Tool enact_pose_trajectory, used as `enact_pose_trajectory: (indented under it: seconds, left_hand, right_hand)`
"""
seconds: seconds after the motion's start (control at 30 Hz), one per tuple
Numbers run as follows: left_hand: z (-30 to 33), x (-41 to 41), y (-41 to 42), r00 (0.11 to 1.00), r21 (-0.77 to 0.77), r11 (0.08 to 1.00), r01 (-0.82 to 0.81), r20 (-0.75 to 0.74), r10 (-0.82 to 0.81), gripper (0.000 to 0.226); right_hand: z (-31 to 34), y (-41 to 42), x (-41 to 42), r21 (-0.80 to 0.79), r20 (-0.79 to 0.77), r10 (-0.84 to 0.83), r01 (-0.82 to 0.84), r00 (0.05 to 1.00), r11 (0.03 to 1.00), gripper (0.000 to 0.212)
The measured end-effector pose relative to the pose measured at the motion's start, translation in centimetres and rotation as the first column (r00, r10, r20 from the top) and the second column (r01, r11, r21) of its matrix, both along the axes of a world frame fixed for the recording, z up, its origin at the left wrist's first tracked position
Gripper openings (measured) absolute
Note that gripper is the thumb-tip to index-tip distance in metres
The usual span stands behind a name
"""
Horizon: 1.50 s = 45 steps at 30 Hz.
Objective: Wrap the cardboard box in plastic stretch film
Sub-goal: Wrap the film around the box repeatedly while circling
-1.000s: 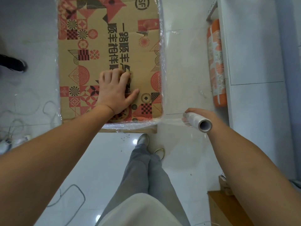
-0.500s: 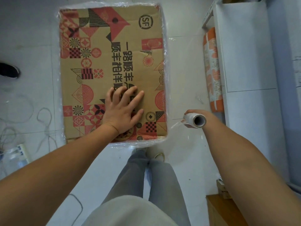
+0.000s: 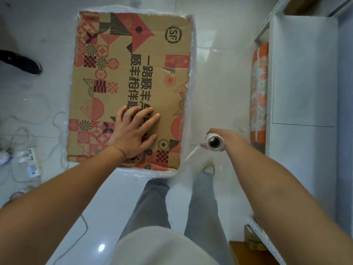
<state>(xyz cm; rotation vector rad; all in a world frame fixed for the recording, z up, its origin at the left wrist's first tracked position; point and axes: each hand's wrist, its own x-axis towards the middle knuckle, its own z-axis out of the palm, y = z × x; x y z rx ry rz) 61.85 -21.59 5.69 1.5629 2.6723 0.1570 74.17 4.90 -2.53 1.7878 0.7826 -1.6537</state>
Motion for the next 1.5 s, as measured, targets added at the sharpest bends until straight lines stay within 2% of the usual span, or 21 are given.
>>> enact_pose_trajectory:
  seconds: [0.03, 0.07, 0.17, 0.33, 0.57, 0.67, 0.77, 0.83, 0.93, 1.03, 1.1, 1.17, 1.23, 1.4, 1.5]
  left_hand:
    - [0.0, 0.0, 0.1, 1.0, 0.002, 1.0, -0.009, 0.001, 0.009, 0.056]
    - [0.1, 0.1, 0.1, 1.0, 0.004, 1.0, -0.015, -0.003, 0.015, 0.056]
    - [0.4, 0.2, 0.2, 0.999, -0.004, 1.0, -0.028, -0.022, 0.028, 0.057]
    - [0.5, 0.5, 0.4, 0.998, -0.07, 0.995, -0.066, -0.029, 0.064, 0.057]
    - [1.9, 1.2, 1.7, 0.993, -0.072, 0.991, -0.116, -0.025, 0.114, 0.052]
    - [3.2, 2.5, 4.5, 0.942, -0.023, 0.942, -0.334, 0.002, 0.334, 0.048]
    - [3.4, 3.0, 8.0, 0.791, 0.055, 0.789, -0.612, 0.042, 0.611, 0.041]
    - [2.7, 3.1, 9.0, 0.728, 0.061, 0.725, -0.686, 0.042, 0.684, 0.042]
    - [1.9, 3.2, 8.7, 0.705, 0.036, 0.705, -0.709, 0.055, 0.707, 0.048]
    - [1.8, 2.9, 8.4, 0.721, 0.042, 0.72, -0.693, 0.051, 0.691, 0.05]
    - [1.8, 2.7, 8.5, 0.726, 0.041, 0.725, -0.687, 0.059, 0.685, 0.05]
    - [1.6, 2.7, 8.5, 0.727, 0.048, 0.726, -0.686, 0.066, 0.683, 0.048]
    - [1.5, 2.7, 8.5, 0.732, 0.057, 0.73, -0.681, 0.071, 0.678, 0.046]
    - [1.2, 2.7, 8.4, 0.729, 0.044, 0.728, -0.684, 0.088, 0.679, 0.046]
    - [1.2, 2.7, 8.3, 0.734, 0.067, 0.731, -0.679, 0.084, 0.674, 0.045]
  right_hand:
    - [0.0, 0.6, -0.2, -0.009, 0.023, 0.054, -0.054, 0.998, 0.998, 0.005]
    - [0.2, 1.0, -0.1, -0.039, 0.043, 0.101, -0.099, 0.994, 0.994, 0.011]
    - [0.5, 1.6, -0.3, -0.115, -0.002, 0.096, -0.095, 0.995, 0.989, 0.02]
    - [0.8, 2.8, 0.6, -0.194, -0.084, 0.154, -0.167, 0.985, 0.967, 0.018]
    - [-0.3, 4.1, 1.1, -0.169, -0.051, 0.333, -0.337, 0.941, 0.926, 0.029]
    - [0.4, 4.4, 0.5, -0.104, -0.063, 0.413, -0.417, 0.909, 0.903, 0.032]
    - [0.9, 4.3, -0.3, -0.055, -0.046, 0.39, -0.392, 0.92, 0.918, 0.024]
    - [1.1, 3.9, -0.9, -0.087, -0.074, 0.389, -0.395, 0.918, 0.915, 0.031]
    - [0.5, 3.8, -1.2, -0.119, -0.094, 0.469, -0.478, 0.878, 0.87, 0.041]
    - [0.3, 4.0, -0.9, -0.138, -0.059, 0.528, -0.531, 0.847, 0.836, 0.03]
    - [0.0, 4.6, -0.6, -0.12, -0.023, 0.489, -0.488, 0.872, 0.864, 0.023]
    - [-0.5, 5.6, -0.6, -0.081, 0.056, 0.437, -0.432, 0.898, 0.898, 0.023]
    - [-0.7, 6.6, -1.1, -0.096, 0.066, 0.429, -0.422, 0.901, 0.901, 0.024]
    - [-0.5, 5.7, -2.9, -0.148, 0.009, 0.527, -0.52, 0.85, 0.842, 0.042]
    - [-0.2, 6.1, -4.0, -0.139, -0.002, 0.609, -0.604, 0.793, 0.785, 0.038]
